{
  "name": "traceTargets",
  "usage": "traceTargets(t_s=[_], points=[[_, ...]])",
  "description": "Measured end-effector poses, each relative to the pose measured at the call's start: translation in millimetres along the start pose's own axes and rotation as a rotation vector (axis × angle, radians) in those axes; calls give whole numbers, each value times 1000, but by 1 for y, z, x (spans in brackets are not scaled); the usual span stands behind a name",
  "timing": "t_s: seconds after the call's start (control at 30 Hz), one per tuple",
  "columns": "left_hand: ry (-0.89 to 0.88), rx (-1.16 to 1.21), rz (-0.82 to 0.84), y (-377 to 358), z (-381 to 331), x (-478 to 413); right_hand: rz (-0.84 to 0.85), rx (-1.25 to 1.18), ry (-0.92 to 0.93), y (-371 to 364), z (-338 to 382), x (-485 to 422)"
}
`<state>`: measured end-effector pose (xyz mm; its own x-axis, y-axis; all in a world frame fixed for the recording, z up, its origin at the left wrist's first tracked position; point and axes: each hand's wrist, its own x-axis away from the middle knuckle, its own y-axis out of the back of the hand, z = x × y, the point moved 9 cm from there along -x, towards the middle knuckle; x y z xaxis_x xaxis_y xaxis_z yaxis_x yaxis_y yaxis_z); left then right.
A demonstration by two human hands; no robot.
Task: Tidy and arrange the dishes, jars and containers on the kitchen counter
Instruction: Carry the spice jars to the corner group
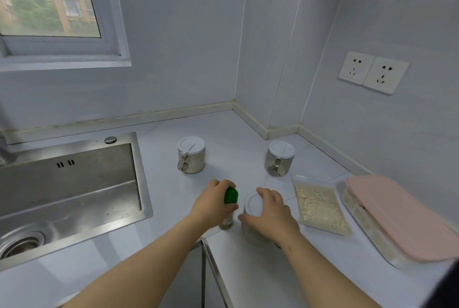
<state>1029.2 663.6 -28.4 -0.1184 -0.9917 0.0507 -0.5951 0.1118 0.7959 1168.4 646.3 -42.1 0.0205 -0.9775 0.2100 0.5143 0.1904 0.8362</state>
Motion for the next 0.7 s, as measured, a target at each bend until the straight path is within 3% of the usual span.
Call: traceTargets(t_s=[0.1,0.2,0.4,0.7], points=[[-22,-4,-8,-3,2,3,-7,-349,-44,3,-10,-3],[-41,-26,-23,-8,3,8,-141,-704,-167,13,-30,5],[-22,7,-59,-13,4,12,-254,-630,-265,15,-58,36],[47,0,-92,-16,1,23,-107,-741,-215,-3,-59,54]])
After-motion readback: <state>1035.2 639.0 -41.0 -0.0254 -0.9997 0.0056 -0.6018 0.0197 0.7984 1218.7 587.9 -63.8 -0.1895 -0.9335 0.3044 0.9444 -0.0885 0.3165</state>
